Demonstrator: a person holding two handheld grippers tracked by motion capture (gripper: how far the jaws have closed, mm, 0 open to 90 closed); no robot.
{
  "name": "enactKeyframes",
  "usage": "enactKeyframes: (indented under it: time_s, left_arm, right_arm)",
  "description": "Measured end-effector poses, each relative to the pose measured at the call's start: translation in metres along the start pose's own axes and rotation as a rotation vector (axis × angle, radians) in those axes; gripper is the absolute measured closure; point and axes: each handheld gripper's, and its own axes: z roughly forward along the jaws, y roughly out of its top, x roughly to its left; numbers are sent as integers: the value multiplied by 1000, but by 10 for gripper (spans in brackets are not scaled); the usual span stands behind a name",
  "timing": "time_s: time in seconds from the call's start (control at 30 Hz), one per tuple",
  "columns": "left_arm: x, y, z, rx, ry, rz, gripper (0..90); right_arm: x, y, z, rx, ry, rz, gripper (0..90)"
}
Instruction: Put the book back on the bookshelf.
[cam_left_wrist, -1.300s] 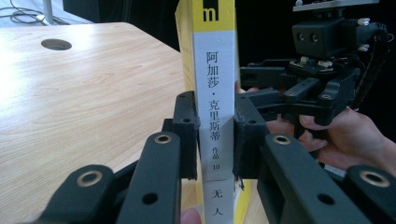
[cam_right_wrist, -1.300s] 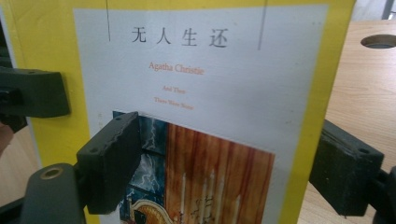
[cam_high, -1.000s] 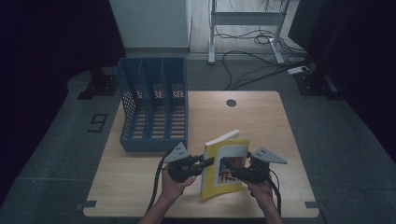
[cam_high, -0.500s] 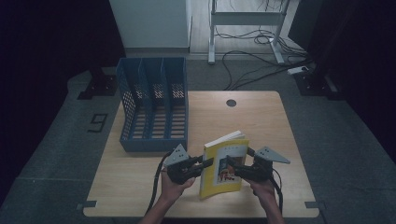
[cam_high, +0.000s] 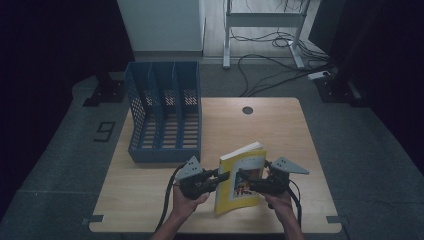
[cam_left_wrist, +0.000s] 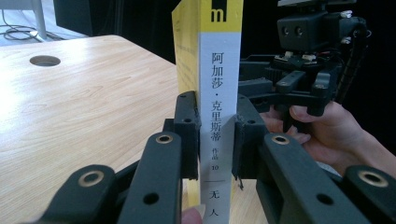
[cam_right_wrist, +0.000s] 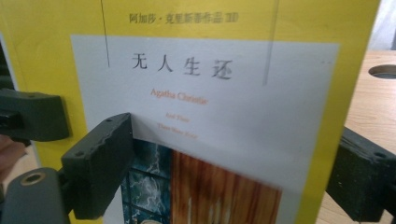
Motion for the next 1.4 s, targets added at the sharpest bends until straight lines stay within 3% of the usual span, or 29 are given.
enactKeyframes:
  time_s: [0.33, 0.43, 0.73, 0.87, 1.07, 1.1, 1.13, 1.17, 1.27, 1.4]
  left_arm:
    - [0, 3, -4, 0, -14, 0, 734]
    - [-1, 6, -6, 6, -7, 10, 731]
    - [0, 10, -8, 8, -18, -12, 689]
    - [1, 11, -7, 19, -28, -11, 630]
    - [2, 15, -5, 49, -40, -9, 609]
    - [1, 16, -5, 50, -24, -19, 600]
    - [1, 15, -5, 48, -4, -13, 619]
    - [1, 15, -4, 42, -12, -15, 685]
    - [1, 14, -5, 36, -4, -9, 736]
    - [1, 13, -5, 29, 6, -19, 750]
  right_arm:
    - [5, 2, -3, -2, -6, -21, 139]
    - [11, 4, -3, 4, 0, -63, 149]
    - [20, 7, -8, -30, 3, -128, 206]
    - [19, 6, -7, -25, 0, -125, 221]
    - [20, 5, -6, -26, -7, -126, 226]
    - [20, 5, -6, -26, -8, -127, 227]
    - [21, 5, -6, -26, -9, -131, 230]
    - [22, 5, -6, -26, -11, -134, 231]
    - [21, 4, -6, -26, 2, -133, 237]
    - [20, 4, -6, -23, 2, -135, 244]
